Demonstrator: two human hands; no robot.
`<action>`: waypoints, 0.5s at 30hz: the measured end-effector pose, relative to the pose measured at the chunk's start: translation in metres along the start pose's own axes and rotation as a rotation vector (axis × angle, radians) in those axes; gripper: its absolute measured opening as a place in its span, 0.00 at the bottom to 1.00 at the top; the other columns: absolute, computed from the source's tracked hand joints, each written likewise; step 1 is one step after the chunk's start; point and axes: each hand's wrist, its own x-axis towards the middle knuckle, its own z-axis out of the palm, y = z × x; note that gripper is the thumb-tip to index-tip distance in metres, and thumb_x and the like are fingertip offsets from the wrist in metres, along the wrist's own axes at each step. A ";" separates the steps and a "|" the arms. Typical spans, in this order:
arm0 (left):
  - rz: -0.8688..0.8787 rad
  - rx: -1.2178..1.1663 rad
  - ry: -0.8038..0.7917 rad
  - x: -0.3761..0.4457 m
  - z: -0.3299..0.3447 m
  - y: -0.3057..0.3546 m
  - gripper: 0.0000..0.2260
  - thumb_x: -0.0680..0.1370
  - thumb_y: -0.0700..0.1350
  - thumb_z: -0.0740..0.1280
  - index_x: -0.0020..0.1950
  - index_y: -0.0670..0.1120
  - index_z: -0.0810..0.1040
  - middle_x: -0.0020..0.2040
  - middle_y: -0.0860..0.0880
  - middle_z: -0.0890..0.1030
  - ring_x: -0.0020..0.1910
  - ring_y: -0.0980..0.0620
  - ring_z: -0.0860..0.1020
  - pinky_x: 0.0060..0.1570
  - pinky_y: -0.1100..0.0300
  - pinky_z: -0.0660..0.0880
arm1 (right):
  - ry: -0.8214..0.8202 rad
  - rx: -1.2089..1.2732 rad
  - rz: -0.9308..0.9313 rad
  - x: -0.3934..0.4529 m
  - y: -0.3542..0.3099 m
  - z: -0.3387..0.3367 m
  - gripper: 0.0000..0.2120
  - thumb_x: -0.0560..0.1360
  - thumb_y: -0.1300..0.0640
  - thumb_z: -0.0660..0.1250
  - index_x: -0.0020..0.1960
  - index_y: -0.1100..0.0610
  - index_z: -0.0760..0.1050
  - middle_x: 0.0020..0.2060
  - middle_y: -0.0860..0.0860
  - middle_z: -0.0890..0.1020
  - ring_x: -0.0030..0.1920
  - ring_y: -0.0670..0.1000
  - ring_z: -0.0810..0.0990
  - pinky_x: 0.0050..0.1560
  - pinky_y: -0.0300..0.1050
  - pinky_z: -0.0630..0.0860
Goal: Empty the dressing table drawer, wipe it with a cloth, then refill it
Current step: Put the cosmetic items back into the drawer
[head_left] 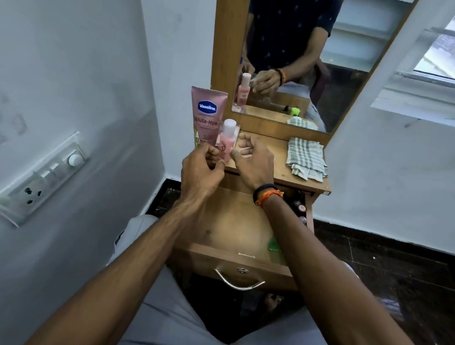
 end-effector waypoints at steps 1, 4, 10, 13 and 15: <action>0.003 0.001 0.005 0.001 -0.002 -0.001 0.07 0.75 0.42 0.74 0.51 0.47 0.79 0.46 0.54 0.82 0.44 0.60 0.79 0.52 0.57 0.81 | 0.015 -0.003 0.000 0.004 -0.003 0.004 0.20 0.74 0.53 0.73 0.64 0.53 0.76 0.52 0.49 0.82 0.49 0.47 0.80 0.50 0.46 0.81; 0.008 0.001 0.033 0.007 -0.005 -0.004 0.06 0.75 0.42 0.73 0.50 0.46 0.79 0.45 0.53 0.82 0.44 0.58 0.79 0.51 0.55 0.81 | 0.032 -0.012 0.003 0.012 -0.007 0.012 0.21 0.73 0.52 0.73 0.65 0.54 0.75 0.53 0.49 0.83 0.52 0.49 0.80 0.52 0.48 0.81; -0.006 -0.013 0.041 0.014 -0.006 -0.008 0.07 0.75 0.43 0.74 0.51 0.46 0.79 0.44 0.53 0.81 0.44 0.57 0.80 0.51 0.55 0.82 | -0.003 -0.065 -0.024 0.021 -0.009 0.023 0.24 0.73 0.52 0.74 0.66 0.57 0.75 0.57 0.53 0.83 0.53 0.50 0.81 0.53 0.47 0.80; -0.012 -0.018 0.032 0.014 -0.006 -0.011 0.07 0.76 0.43 0.74 0.51 0.46 0.79 0.44 0.53 0.81 0.44 0.58 0.79 0.50 0.59 0.80 | 0.009 -0.108 -0.043 0.027 -0.011 0.024 0.20 0.74 0.52 0.72 0.64 0.58 0.75 0.55 0.53 0.83 0.52 0.50 0.81 0.52 0.47 0.81; -0.019 -0.027 0.017 0.013 -0.005 -0.012 0.07 0.76 0.44 0.74 0.51 0.46 0.79 0.45 0.53 0.81 0.44 0.59 0.79 0.48 0.63 0.79 | 0.016 -0.125 -0.049 0.029 -0.011 0.022 0.19 0.74 0.53 0.72 0.62 0.57 0.76 0.54 0.53 0.83 0.50 0.50 0.81 0.52 0.48 0.81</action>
